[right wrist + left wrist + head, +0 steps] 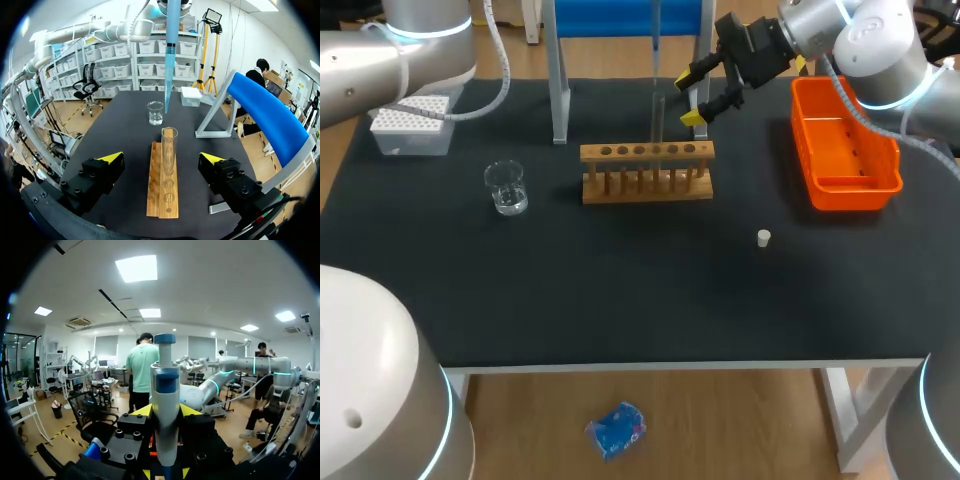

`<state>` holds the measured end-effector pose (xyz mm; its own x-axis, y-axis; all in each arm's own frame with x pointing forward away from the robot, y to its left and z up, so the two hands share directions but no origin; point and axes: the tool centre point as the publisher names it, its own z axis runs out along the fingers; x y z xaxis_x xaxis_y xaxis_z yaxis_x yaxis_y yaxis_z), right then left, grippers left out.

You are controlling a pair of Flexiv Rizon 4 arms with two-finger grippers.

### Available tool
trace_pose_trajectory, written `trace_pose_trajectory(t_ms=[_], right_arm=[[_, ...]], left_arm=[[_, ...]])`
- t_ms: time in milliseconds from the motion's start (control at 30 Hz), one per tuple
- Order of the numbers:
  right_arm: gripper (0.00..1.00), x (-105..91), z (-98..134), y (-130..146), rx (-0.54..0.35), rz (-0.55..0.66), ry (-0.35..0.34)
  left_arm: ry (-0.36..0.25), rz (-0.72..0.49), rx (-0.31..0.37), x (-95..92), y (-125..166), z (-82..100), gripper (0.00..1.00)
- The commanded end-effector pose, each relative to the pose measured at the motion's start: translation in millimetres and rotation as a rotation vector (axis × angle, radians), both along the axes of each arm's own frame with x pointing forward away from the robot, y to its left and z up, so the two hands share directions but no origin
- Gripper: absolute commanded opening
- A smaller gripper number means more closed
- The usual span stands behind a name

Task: Invert the test tube, pick up the pipette, mount the tip to pipette, aspirate from beaker and dispense into the tube, eject the tip, return the pipette, and cap with the stopper.

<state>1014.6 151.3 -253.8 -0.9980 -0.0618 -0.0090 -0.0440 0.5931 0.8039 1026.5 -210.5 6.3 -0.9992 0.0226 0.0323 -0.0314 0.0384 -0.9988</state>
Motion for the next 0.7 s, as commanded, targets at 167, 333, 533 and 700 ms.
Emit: trace_pose_trajectory(t_ms=[167, 333, 533, 700], right_arm=[[1.0, 1.1, 0, -1, -0.001, 0.003, 0.002], [1.0, 1.1, 0, -1, -0.001, 0.003, 0.002], [1.0, 1.1, 0, -1, -0.001, 0.003, 0.002], [1.0, 1.1, 0, -1, -0.001, 0.003, 0.002]], left_arm=[[0.015, -0.013, -0.013, 8.6, -2, -9.2, 0.0], [0.023, -0.013, -0.018, 12.9, -2, -12.8, 0.0], [0.036, -0.009, -0.02, 14.9, -1, -17.7, 0.0], [0.046, -0.006, -0.021, 16.6, 0, -22.6, 0.0]])
